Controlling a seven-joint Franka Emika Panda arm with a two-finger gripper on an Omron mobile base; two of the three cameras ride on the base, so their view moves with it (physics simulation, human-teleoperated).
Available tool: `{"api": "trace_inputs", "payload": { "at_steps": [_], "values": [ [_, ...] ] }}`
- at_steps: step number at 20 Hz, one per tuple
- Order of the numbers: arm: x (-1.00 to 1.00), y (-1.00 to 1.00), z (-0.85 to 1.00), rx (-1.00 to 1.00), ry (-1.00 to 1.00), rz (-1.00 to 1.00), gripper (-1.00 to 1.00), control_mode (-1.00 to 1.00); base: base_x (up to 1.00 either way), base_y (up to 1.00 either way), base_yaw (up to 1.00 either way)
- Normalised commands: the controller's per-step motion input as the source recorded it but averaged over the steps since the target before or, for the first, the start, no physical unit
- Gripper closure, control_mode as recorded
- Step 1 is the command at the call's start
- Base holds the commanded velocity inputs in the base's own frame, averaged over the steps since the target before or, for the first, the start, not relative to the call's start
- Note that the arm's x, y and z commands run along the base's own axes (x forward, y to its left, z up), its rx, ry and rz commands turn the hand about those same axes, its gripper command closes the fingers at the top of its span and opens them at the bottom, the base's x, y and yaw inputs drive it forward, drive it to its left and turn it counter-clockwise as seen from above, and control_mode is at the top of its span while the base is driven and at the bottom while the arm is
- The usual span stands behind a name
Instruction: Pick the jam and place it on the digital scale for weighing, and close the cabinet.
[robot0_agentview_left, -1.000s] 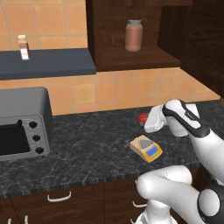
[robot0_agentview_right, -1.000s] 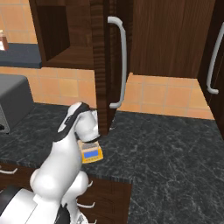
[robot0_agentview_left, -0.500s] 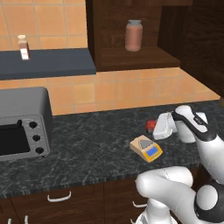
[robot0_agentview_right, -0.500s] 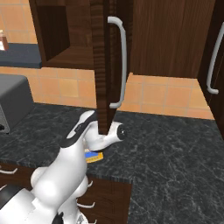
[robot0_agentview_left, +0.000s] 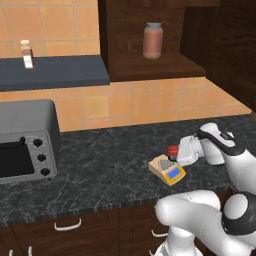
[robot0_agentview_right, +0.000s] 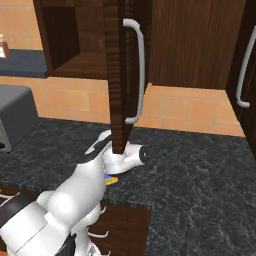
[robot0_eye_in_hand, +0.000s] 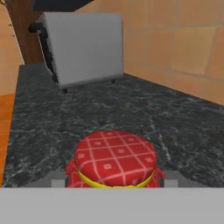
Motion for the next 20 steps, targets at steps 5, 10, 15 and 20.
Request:
{"api": "trace_inputs", "payload": {
  "at_steps": [5, 10, 15, 20],
  "values": [
    [0.00, -0.10, -0.19, 0.09, -0.10, 0.16, 1.00, -1.00, 0.00, 0.00, 0.00],
    [0.02, 0.05, -0.30, 0.02, 0.03, 0.13, 1.00, -1.00, 0.00, 0.00, 0.00],
    [0.11, 0.00, -0.24, 0.00, 0.07, 0.13, 1.00, -1.00, 0.00, 0.00, 0.00],
    [0.28, 0.01, -0.01, 0.00, 0.01, 0.03, 1.00, -1.00, 0.00, 0.00, 0.00]
  ]
}}
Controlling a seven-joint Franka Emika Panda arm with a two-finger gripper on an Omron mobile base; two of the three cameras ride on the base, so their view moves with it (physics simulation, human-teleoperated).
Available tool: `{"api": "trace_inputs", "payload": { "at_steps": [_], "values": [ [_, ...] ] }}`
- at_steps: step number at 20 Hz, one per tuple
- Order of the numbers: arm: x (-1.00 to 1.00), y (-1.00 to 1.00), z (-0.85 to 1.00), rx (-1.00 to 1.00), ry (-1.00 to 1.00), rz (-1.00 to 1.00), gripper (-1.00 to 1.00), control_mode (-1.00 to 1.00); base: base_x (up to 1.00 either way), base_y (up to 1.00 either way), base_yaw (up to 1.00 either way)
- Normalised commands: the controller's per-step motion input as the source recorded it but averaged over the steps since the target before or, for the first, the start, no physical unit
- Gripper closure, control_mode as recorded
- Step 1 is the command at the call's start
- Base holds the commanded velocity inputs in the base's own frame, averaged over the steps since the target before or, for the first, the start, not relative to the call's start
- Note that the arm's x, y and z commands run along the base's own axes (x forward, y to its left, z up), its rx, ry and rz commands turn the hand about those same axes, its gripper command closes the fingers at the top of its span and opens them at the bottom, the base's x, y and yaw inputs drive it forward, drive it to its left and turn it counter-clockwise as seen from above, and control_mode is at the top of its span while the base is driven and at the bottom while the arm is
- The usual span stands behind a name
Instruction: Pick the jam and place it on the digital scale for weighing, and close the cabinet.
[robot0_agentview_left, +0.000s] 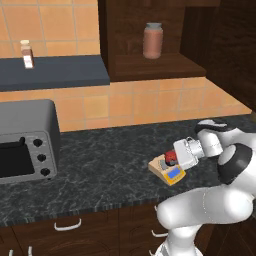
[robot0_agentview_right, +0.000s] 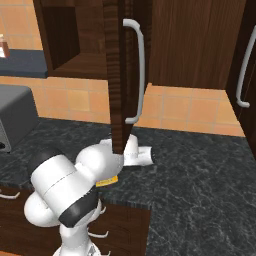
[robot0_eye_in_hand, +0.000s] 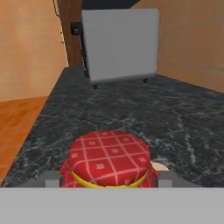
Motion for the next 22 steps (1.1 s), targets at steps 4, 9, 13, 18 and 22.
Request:
{"api": "trace_inputs", "payload": {
  "at_steps": [4, 9, 13, 18, 22],
  "values": [
    [0.06, 0.18, -0.18, 0.00, 0.00, 0.00, 1.00, -1.00, 0.00, 0.00, 0.00],
    [0.01, 0.29, -0.31, -0.01, 0.00, 0.00, 1.00, -1.00, 0.00, 0.00, 0.00],
    [0.00, 0.36, -0.28, -0.01, 0.00, 0.00, 1.00, -1.00, 0.00, 0.00, 0.00],
    [0.00, 0.25, -0.21, -0.02, 0.00, 0.00, -1.00, -1.00, 0.00, 0.00, 0.00],
    [-0.14, 0.00, -0.15, 0.00, 0.00, 0.00, -1.00, -1.00, 0.00, 0.00, 0.00]
  ]
}}
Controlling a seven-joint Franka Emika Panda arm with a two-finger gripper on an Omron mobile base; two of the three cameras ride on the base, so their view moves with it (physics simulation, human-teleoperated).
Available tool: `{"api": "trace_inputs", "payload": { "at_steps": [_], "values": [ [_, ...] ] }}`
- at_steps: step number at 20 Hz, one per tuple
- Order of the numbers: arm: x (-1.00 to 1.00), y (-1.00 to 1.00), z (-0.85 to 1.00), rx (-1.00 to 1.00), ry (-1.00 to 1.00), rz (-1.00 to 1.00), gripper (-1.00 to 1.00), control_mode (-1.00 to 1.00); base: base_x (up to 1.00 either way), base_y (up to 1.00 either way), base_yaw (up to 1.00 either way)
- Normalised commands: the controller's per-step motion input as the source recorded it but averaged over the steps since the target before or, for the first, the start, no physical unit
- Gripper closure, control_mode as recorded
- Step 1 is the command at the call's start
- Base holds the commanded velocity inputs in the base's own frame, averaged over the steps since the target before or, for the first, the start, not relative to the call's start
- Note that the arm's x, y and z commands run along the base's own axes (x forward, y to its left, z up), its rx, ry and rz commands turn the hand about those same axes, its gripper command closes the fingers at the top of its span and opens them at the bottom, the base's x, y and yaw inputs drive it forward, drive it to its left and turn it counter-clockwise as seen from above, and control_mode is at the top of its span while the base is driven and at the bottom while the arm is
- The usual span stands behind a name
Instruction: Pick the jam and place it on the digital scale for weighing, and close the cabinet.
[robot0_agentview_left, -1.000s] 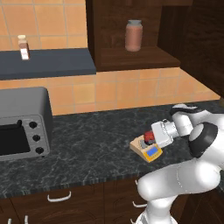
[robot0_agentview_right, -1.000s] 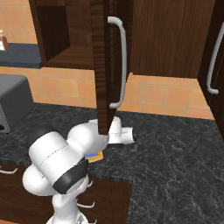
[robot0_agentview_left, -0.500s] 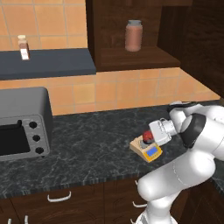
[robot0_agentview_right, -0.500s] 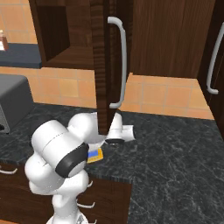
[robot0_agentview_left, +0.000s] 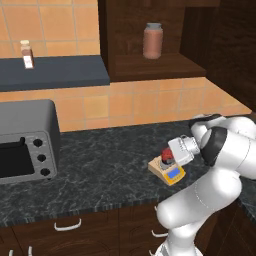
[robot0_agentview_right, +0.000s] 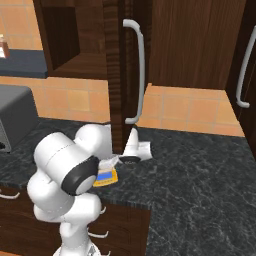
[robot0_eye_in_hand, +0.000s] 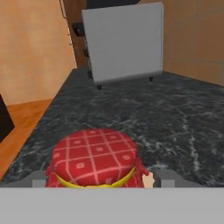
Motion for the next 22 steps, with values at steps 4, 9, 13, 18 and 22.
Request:
{"api": "trace_inputs", "payload": {
  "at_steps": [4, 9, 13, 18, 22],
  "values": [
    [-0.10, -0.02, -0.10, 0.00, 0.00, 0.00, -1.00, -1.00, 0.00, 0.00, 0.00],
    [0.00, -0.38, -0.02, 0.05, -0.02, 0.00, -1.00, -1.00, 0.00, 0.00, 0.00],
    [-0.22, -0.44, -0.02, 0.07, -0.10, 0.00, -1.00, -1.00, 0.00, 0.00, 0.00],
    [-0.51, -0.33, -0.01, 0.05, -0.19, -0.03, -1.00, -1.00, 0.00, 0.00, 0.00],
    [-0.93, -0.02, 0.17, 0.01, -0.42, -0.15, -1.00, -1.00, 0.00, 0.00, 0.00]
  ]
}}
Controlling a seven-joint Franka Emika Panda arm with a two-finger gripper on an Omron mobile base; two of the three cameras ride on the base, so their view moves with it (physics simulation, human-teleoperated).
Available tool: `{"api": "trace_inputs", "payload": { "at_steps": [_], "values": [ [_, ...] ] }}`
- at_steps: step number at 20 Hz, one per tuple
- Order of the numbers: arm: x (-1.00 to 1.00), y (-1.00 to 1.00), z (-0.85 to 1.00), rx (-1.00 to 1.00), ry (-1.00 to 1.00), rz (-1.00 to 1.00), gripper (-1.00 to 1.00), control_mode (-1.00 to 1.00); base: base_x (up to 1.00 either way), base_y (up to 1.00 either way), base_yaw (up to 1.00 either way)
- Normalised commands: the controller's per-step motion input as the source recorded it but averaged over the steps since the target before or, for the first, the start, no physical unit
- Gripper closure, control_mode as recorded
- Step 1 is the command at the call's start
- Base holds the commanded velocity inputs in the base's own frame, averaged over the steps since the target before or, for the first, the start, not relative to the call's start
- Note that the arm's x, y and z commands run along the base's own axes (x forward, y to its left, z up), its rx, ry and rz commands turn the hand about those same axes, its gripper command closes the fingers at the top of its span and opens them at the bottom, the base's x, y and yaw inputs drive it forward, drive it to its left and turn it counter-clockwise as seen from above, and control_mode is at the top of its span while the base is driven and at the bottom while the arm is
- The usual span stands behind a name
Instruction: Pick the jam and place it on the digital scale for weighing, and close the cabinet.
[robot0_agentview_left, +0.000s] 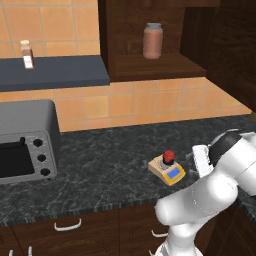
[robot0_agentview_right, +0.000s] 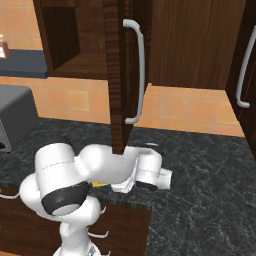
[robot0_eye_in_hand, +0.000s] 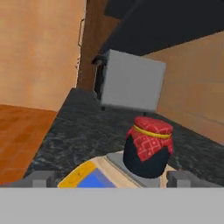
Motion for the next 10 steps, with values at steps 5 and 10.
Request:
{"api": "trace_inputs", "payload": {
  "at_steps": [5, 10],
  "values": [
    [-0.88, -0.12, 0.40, 0.04, -0.38, -0.19, -1.00, -1.00, 0.00, 0.00, 0.00],
    [-0.45, -0.77, 0.70, 0.12, -0.33, -0.20, -1.00, -1.00, 0.00, 0.00, 0.00]
  ]
}}
